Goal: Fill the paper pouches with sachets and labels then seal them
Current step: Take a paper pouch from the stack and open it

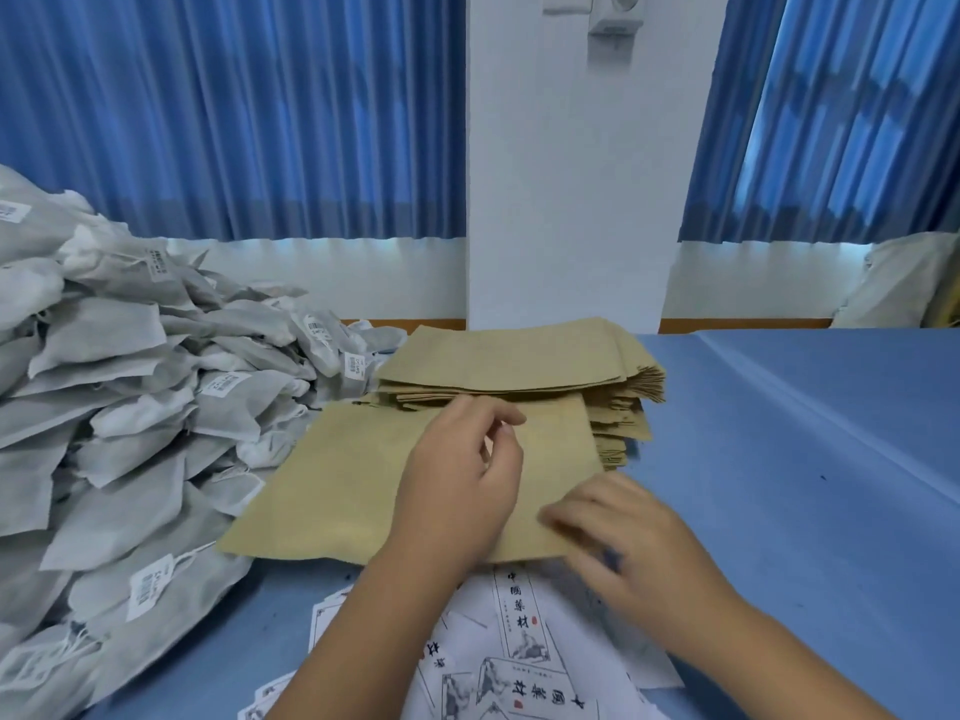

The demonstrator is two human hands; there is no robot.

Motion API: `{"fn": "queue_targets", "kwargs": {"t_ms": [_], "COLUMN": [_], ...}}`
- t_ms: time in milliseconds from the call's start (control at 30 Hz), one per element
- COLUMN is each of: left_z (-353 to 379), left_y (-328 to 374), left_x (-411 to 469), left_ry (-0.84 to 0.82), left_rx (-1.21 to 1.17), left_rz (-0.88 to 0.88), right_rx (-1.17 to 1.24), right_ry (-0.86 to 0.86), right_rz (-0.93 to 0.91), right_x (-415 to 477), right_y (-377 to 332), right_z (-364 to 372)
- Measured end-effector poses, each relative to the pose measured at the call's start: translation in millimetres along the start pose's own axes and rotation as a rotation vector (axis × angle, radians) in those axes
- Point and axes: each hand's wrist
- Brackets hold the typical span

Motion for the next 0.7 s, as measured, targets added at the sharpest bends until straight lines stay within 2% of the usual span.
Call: {"fn": "queue_targets", "kwargs": {"t_ms": [67,100,167,267,333,400,467,700], "left_z": [16,25,39,44,44,45,46,46], "left_y": [-16,-25,-38,-44,-44,-41,-36,-25], "left_x": [-6,-12,-24,-29,-27,-27,-29,-30], "left_ry": [-0.198,-0.286,-0.398,-0.378,-0.354,-0.394,-0.437,-0.463], "left_rx": [-0.069,-0.088,-0.076,-0.151,-0.19,-0.16,-0.172,-0.365], "left_rz": [-0.187,-0.252,-0.324,-0.381,-0.391,-0.364,-0.329,-0.351], "right_rx": [0.2,0.369,0.722,0.878,1.106,1.427,1.58,1.485], "right_ry": [-0.156,-0.173,-0.023,0.292,0.307,0.271,0.219,0.135], "right_rz": [0.065,0.122,0.274,0.618,0.811,0.807,0.7,0.537], "right_x": [-10,-14,-15,-10,-7,-8,-9,-9], "right_y": [-4,-6,-8,-1,5,11,13,10], "right_z": [4,7,11,19,20,21,20,30]}}
Point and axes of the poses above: each hand's wrist, its own x-axis towards the middle knuckle, its own z-axis out of the palm, y = z × x, and after that the axes turned 13 degrees about -y, right-handed
